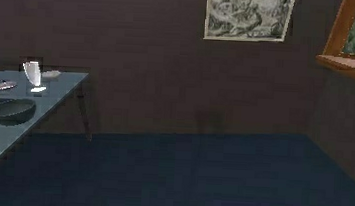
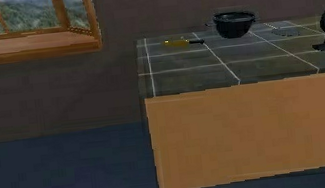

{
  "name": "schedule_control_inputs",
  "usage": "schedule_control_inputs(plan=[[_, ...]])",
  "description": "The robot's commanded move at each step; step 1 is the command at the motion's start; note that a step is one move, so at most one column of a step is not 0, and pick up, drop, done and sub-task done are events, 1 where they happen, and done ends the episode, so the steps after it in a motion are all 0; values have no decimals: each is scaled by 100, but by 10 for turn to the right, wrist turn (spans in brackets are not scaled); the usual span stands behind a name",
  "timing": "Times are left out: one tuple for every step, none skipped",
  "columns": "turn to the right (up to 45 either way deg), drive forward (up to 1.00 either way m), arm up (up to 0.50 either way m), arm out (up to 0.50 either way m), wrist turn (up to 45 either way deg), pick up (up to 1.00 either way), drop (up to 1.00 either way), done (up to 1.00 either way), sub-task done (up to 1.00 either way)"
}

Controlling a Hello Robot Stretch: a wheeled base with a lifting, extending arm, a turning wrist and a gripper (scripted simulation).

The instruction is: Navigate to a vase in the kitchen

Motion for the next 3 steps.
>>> schedule_control_inputs(plan=[[-150, 0, 0, 0, 0, 0, 0, 0, 0], [0, 100, 0, 0, 0, 0, 0, 0, 0], [-450, 0, 0, 0, 0, 0, 0, 0, 0]])
